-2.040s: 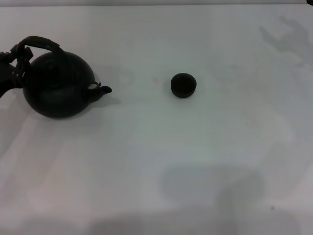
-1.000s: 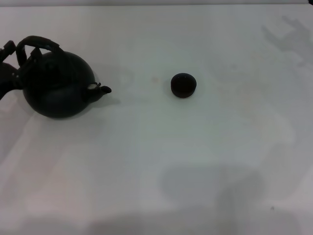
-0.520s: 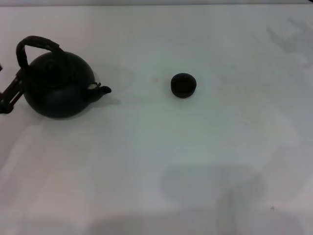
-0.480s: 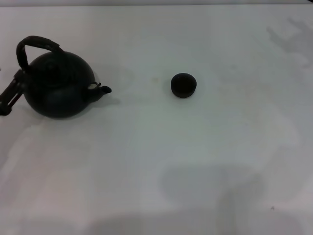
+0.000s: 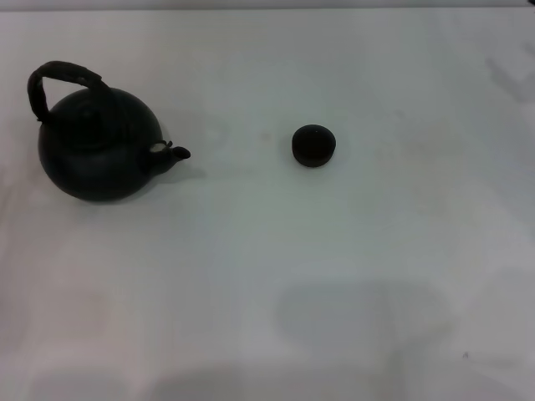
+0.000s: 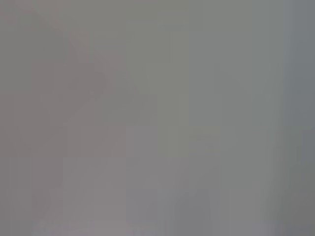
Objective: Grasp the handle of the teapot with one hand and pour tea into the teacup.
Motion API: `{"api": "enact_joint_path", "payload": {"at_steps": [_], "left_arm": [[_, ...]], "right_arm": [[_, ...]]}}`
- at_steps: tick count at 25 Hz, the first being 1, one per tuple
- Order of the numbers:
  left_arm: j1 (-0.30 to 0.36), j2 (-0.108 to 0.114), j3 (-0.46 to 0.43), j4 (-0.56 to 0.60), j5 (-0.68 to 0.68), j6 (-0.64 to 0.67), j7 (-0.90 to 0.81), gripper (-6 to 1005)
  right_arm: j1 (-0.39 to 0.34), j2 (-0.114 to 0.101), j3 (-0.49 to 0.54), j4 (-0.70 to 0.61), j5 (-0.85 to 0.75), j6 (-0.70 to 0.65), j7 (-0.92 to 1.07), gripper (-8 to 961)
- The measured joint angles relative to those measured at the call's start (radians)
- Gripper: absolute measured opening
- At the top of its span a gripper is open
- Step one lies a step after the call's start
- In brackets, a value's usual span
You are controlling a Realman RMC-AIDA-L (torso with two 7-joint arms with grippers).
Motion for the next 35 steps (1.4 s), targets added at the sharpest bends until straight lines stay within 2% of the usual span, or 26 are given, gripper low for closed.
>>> {"api": "enact_joint_path", "payload": {"at_steps": [3, 6, 7, 12, 16, 22, 28, 35], "left_arm": [[0.010, 0.001, -0.009, -0.007, -0.062, -0.001, 0.022, 691], [0.012, 0.000, -0.058, -0.026, -0.108, -0.002, 0.039, 690], [0.007, 0.000, -0.096, -0.038, -0.112, -0.002, 0.045, 690], [-0.002, 0.002, -0.138, -0.048, -0.112, -0.002, 0.049, 690], [-0.014, 0.007, -0.169, -0.046, -0.111, 0.002, 0.046, 690], [-0.039, 0.028, -0.167, -0.045, -0.103, 0.009, 0.039, 690], [-0.045, 0.027, -0.173, -0.040, -0.102, 0.012, 0.020, 690], [-0.073, 0.038, -0.175, -0.040, -0.062, 0.069, 0.015, 690]], "right_arm": [[-0.019, 0.002, 0.032, 0.004, -0.001, 0.001, -0.006, 817], [-0.044, 0.005, 0.042, 0.006, 0.002, 0.004, -0.031, 817], [-0.053, 0.007, 0.042, 0.007, 0.004, 0.005, -0.041, 817], [-0.085, 0.010, 0.049, 0.039, 0.006, 0.049, -0.095, 817], [-0.096, 0.013, 0.092, 0.101, 0.027, 0.095, -0.152, 817], [-0.098, 0.015, 0.169, 0.271, 0.181, 0.128, -0.374, 817], [-0.097, 0.016, 0.225, 0.420, 0.393, 0.207, -0.576, 817], [-0.081, 0.016, 0.354, 0.492, 0.421, 0.208, -0.698, 817]]}}
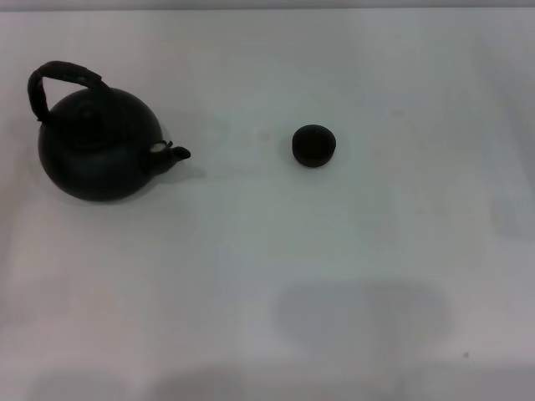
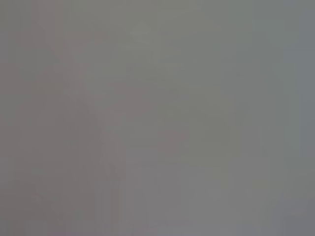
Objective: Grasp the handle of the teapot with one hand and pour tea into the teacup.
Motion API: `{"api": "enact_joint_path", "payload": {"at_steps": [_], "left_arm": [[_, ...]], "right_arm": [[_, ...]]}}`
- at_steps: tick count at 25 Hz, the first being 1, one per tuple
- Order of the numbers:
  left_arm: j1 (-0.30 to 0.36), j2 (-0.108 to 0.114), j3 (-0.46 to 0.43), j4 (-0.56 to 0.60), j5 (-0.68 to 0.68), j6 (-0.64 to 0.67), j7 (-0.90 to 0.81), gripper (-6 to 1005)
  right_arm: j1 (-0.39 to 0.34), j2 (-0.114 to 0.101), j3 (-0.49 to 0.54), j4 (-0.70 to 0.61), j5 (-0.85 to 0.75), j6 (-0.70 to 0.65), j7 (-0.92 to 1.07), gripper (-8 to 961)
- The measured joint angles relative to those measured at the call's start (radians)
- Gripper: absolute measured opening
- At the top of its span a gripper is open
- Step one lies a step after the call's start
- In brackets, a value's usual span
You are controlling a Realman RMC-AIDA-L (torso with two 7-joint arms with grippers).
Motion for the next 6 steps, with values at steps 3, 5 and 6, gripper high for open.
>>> {"api": "enact_joint_path", "payload": {"at_steps": [3, 5, 6], "left_arm": [[-0.005, -0.003, 0.000, 0.001, 0.007, 0.003, 0.000, 690], [-0.008, -0.009, -0.003, 0.001, 0.005, 0.000, 0.000, 690], [-0.012, -0.013, -0.008, 0.001, 0.001, -0.002, 0.000, 690]], "right_arm": [[0.012, 0.002, 0.041, 0.017, 0.001, -0.002, -0.020, 817], [0.017, 0.003, 0.049, 0.019, 0.001, -0.006, -0.022, 817], [0.018, 0.003, 0.050, 0.019, 0.004, -0.007, -0.022, 817]]}}
